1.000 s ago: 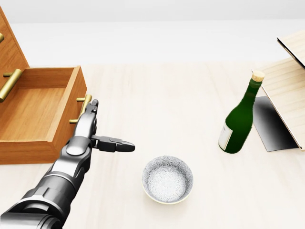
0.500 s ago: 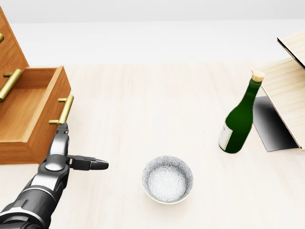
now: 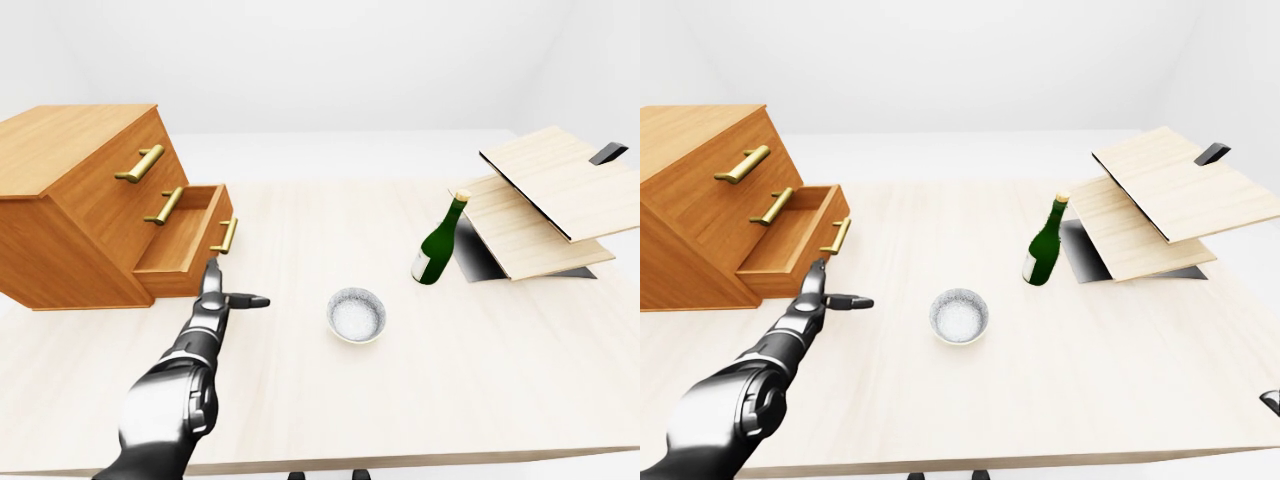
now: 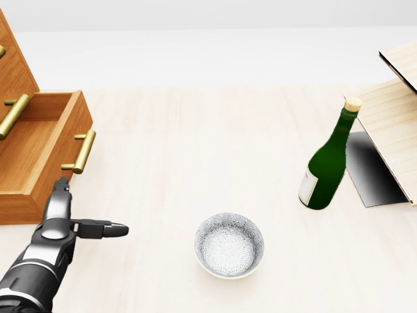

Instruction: Close the bottom drawer of the cabinet.

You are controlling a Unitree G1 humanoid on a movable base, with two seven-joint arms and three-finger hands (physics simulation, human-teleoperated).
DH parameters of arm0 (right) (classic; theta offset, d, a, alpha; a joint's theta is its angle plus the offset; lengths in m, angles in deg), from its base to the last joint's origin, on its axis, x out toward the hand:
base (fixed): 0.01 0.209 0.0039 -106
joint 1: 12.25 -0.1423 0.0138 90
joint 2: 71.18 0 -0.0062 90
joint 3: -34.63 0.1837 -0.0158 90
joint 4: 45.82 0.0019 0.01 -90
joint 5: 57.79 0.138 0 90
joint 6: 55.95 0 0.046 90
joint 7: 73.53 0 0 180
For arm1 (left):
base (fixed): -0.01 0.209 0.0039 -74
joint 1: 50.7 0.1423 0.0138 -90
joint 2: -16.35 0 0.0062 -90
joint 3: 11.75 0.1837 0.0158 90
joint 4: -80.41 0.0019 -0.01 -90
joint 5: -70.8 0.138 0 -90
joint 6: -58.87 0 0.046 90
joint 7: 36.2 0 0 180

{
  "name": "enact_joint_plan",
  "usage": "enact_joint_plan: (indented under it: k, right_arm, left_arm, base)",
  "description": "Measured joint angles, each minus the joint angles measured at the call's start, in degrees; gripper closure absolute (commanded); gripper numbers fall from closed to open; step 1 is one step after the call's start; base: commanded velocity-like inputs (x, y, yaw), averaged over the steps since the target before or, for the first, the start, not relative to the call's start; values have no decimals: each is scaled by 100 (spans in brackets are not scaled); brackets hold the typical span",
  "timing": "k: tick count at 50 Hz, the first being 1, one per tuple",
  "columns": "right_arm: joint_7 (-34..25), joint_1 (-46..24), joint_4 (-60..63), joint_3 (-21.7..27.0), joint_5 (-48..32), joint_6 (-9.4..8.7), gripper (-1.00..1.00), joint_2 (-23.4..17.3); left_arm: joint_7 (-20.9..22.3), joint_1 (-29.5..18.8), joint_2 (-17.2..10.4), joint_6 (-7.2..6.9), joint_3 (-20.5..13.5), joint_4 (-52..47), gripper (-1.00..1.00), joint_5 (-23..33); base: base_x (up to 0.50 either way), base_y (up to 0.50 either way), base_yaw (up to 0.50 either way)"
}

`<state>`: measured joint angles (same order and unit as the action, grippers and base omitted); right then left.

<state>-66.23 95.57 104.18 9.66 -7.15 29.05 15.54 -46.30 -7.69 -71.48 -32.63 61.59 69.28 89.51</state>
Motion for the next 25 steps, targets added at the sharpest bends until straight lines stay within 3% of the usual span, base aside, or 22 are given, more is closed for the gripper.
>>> enact_joint_plan:
  k: [25]
  right_arm:
    - [154,-10,0,-77,30,0,-100,-161]
  left_arm:
    - [-64,-278,-562,-249,-375,64,-100,-356]
  base:
    - [0,0,0]
